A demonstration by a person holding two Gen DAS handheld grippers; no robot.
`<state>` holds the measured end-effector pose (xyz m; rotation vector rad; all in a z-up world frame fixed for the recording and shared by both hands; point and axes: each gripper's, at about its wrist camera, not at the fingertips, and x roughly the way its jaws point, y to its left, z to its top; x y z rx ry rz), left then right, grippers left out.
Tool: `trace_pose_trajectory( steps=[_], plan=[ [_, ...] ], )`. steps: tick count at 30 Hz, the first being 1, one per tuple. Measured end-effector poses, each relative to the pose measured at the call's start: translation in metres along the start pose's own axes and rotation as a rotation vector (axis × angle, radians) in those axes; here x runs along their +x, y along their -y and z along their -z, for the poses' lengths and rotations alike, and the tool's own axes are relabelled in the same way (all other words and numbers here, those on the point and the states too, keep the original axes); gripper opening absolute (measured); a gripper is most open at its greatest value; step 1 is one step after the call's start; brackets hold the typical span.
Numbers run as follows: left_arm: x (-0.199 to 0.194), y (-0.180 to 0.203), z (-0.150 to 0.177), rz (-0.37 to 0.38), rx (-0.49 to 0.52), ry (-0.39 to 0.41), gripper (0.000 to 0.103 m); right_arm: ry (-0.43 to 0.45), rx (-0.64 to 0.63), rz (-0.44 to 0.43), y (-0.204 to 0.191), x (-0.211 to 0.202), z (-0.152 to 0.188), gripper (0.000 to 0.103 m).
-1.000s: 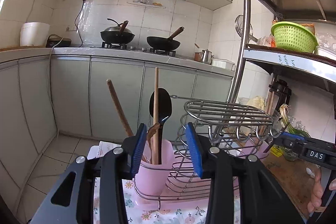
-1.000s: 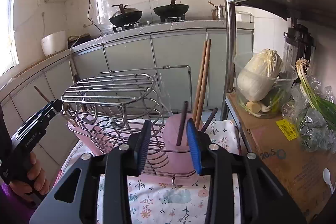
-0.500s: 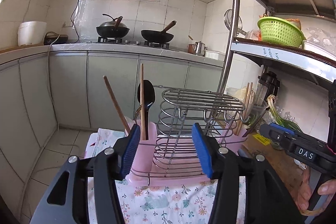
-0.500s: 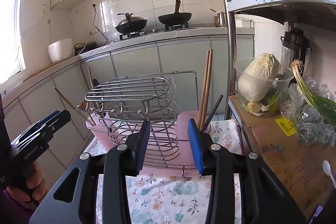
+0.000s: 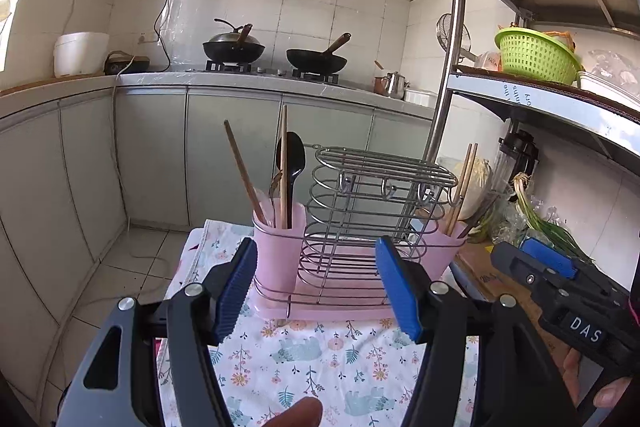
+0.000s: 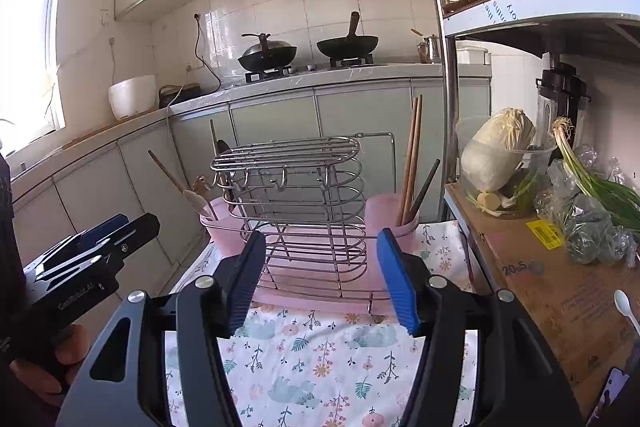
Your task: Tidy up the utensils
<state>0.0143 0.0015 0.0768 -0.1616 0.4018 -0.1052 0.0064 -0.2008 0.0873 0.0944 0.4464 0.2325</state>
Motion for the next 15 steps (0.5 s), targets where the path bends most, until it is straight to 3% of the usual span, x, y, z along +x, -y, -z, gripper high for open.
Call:
trace_pose_trajectory(
  steps=[6,15],
  plan=[
    [-0.007,0.002,0.008,-0.037,0.001,-0.034,0.061,0.02,-0.014,0.034,-0.011,-0.008,0.015,0.072],
    [-0.021,0.004,0.016,-0.079,0.014,-0.053,0.059,-0.003,-0.067,0.082,-0.026,-0.01,0.036,0.074]
  ],
)
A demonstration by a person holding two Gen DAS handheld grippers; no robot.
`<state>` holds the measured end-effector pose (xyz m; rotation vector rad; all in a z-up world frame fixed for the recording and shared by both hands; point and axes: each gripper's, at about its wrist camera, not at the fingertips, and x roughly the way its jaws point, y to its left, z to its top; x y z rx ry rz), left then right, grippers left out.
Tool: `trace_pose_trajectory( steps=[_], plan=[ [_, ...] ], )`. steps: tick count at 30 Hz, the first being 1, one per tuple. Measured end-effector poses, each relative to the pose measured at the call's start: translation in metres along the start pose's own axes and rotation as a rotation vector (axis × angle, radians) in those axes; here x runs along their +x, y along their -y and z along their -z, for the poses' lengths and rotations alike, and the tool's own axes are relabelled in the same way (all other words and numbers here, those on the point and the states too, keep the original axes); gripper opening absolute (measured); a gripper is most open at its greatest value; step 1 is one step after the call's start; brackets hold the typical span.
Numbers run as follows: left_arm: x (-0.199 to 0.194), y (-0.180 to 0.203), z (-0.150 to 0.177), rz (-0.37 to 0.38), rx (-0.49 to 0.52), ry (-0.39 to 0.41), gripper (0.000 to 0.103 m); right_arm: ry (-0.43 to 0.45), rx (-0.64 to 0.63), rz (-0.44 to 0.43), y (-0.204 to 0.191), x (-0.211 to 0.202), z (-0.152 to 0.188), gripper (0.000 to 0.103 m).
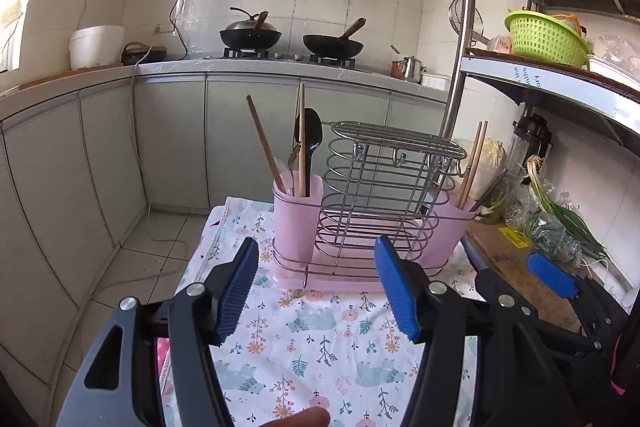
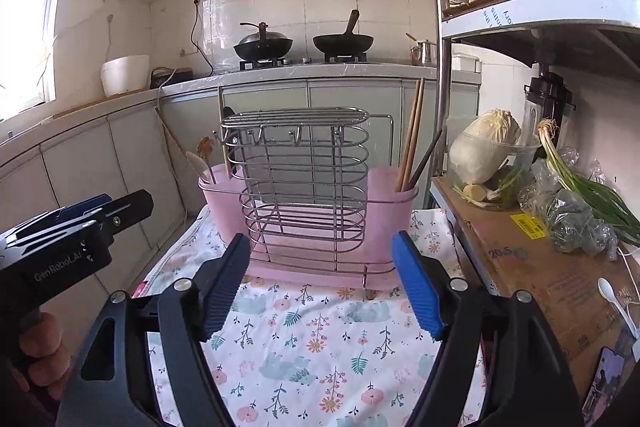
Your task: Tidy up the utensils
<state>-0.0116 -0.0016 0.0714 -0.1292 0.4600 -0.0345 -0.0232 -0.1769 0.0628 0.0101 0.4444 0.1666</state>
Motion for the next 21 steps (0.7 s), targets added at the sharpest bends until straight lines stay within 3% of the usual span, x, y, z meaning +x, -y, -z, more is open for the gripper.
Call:
trace_pose_trajectory(
  steps=[21],
  plan=[
    [-0.012,-0.003,0.009,-0.022,-0.006,-0.03,0.059,-0.015,-0.009,0.016,-0.014,-0.012,0.014,0.074]
  ],
)
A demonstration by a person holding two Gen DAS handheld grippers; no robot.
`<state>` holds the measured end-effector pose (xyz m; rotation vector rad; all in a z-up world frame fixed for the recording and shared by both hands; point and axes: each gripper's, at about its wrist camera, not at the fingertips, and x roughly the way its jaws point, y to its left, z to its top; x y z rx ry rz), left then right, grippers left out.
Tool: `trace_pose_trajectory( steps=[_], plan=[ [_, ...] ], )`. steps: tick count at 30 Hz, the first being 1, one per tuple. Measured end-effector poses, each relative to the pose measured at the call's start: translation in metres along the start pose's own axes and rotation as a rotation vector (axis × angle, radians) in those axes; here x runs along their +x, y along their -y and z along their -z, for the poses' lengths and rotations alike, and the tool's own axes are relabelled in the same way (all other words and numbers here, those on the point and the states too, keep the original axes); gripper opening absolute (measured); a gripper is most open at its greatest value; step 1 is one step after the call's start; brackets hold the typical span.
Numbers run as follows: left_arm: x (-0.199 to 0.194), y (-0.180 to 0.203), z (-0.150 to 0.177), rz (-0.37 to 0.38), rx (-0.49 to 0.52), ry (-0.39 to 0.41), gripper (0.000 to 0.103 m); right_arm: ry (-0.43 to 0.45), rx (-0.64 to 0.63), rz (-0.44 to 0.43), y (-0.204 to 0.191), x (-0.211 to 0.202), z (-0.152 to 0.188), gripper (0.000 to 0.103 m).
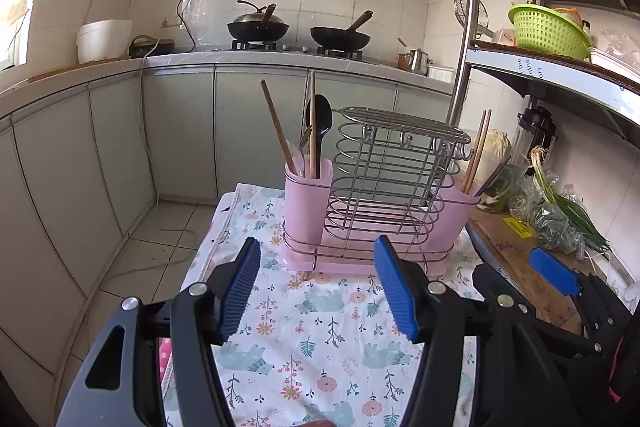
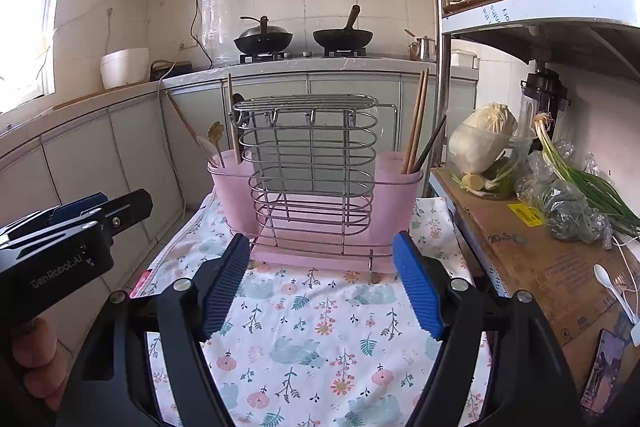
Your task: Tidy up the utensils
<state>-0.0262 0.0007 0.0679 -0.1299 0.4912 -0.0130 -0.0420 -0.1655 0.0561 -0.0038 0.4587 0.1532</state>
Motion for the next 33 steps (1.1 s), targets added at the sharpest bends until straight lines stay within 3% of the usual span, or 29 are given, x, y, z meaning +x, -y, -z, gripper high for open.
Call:
trace_pose_trajectory(
  steps=[33],
  plan=[
    [0.01,0.01,0.009,0.0,0.035,-0.024,0.056,-0.025,0.027,-0.009,0.009,0.008,0.005,0.074]
  ],
)
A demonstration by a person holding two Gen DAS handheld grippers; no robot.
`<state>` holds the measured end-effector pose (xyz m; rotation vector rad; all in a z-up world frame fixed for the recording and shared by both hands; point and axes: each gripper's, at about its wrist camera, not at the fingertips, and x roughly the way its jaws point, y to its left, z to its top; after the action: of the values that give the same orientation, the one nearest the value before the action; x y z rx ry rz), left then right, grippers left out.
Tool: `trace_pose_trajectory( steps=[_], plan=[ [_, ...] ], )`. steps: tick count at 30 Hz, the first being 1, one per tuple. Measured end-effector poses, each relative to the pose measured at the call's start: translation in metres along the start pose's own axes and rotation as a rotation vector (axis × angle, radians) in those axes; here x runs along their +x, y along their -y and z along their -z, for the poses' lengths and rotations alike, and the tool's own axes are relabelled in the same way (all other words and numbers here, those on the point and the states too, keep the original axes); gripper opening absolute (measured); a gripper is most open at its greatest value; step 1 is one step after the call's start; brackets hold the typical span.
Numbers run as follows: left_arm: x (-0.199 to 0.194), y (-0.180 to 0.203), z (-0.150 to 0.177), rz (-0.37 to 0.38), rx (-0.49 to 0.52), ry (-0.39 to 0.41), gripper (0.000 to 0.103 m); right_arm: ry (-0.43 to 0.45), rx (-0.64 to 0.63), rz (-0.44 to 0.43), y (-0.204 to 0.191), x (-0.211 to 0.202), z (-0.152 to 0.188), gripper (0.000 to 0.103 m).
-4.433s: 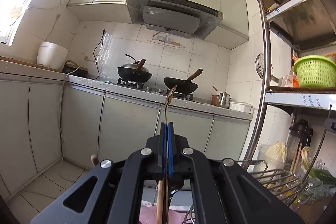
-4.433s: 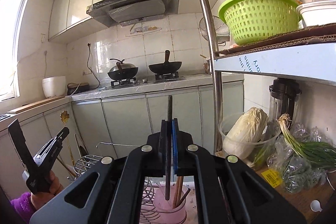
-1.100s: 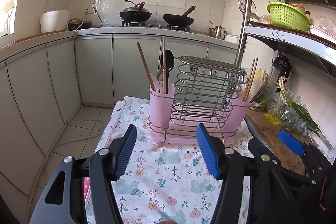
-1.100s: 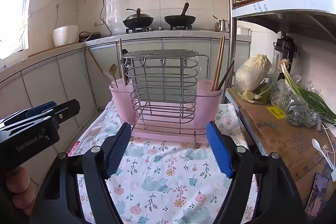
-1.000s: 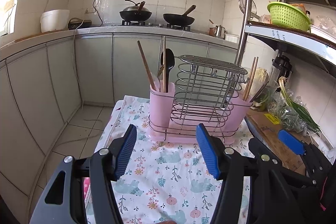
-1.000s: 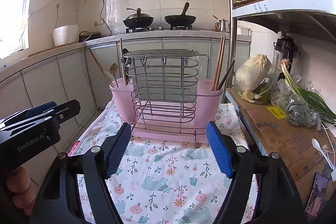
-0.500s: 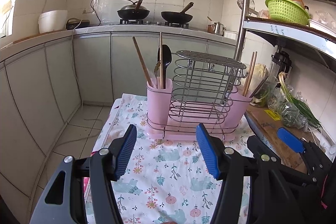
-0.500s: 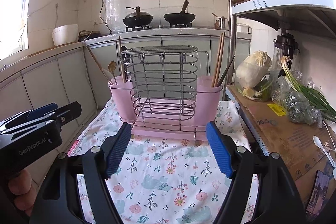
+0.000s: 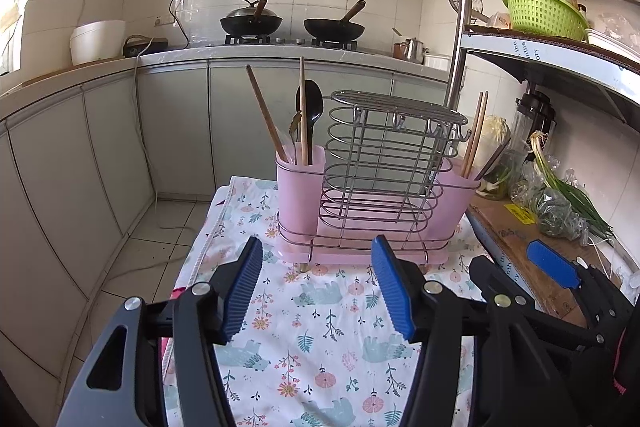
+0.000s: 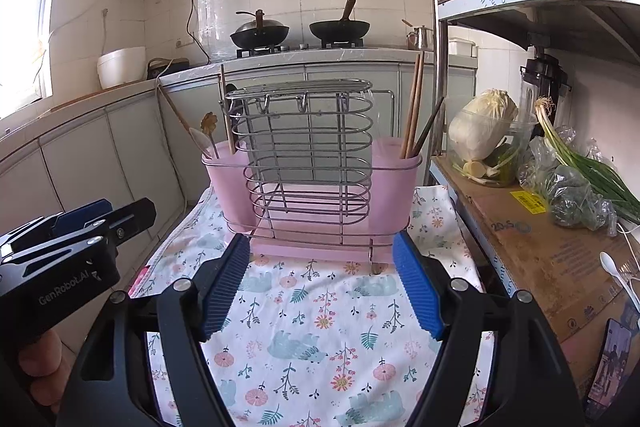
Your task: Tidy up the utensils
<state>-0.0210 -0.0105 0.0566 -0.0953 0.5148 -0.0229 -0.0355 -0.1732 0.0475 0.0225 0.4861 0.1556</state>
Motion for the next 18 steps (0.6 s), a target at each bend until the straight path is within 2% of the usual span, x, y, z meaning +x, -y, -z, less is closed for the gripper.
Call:
trace_pose_trajectory(
  steps=[18],
  plan=[
    [0.011,-0.001,0.003,0.0,0.003,-0.023,0.056,-0.015,-0.003,-0.001,0.002,0.008,0.003,0.074]
  ],
)
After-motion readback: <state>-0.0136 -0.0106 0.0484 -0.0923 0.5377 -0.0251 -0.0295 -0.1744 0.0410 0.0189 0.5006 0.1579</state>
